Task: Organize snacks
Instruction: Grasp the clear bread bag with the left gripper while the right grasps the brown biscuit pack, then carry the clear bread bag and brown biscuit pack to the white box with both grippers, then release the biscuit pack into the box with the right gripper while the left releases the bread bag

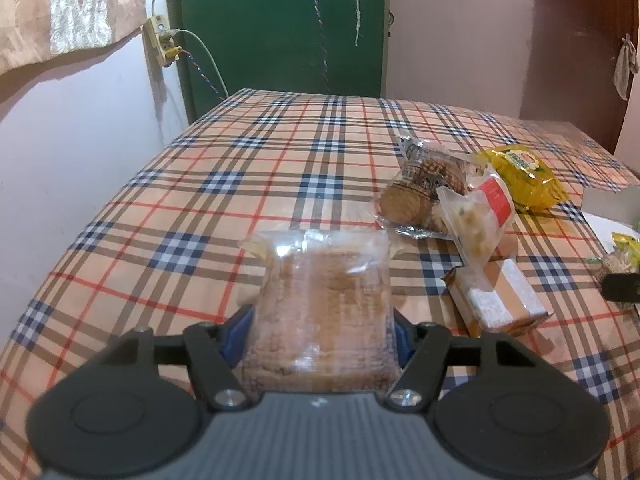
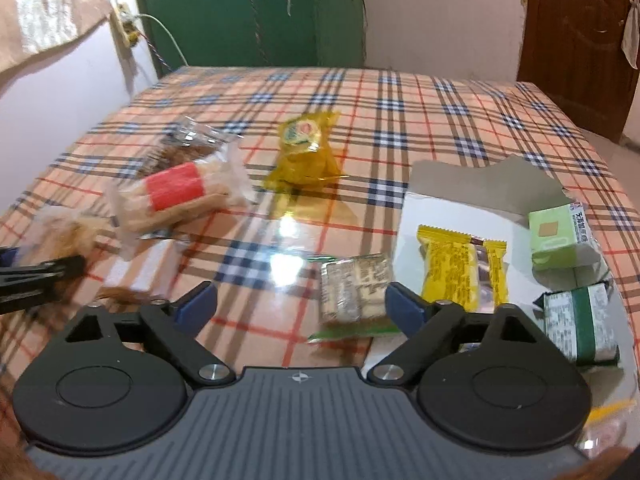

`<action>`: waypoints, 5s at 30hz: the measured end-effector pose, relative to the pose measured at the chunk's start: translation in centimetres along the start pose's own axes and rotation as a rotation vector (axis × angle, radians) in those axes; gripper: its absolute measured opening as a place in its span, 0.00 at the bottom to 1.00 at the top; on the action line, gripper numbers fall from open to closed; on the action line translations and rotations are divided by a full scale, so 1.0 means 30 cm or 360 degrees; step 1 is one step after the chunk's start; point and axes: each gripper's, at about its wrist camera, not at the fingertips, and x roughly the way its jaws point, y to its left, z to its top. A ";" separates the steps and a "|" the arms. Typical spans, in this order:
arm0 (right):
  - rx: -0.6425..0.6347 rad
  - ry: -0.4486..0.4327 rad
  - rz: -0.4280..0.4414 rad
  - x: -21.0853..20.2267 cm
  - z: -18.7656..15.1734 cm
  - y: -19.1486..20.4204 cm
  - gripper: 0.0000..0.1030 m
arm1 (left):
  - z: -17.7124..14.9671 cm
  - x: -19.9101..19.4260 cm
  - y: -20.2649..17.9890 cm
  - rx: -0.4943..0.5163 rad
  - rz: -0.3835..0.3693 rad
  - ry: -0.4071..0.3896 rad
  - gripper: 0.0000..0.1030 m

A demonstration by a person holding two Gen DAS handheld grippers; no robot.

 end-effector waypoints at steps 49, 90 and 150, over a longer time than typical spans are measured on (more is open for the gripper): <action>0.0107 -0.0319 -0.0318 -0.574 -0.191 -0.157 0.54 | 0.022 -0.364 -0.215 0.0041 -0.0184 -0.0187 0.63; 0.0170 -0.0491 -0.0347 -0.628 -0.033 -0.342 0.54 | 0.202 -0.340 -0.672 0.0276 -0.0492 -0.0147 0.63; 0.0177 -0.0403 -0.0387 -0.327 0.146 -0.467 1.00 | 0.278 -0.034 -0.785 0.0278 -0.0496 0.0021 0.88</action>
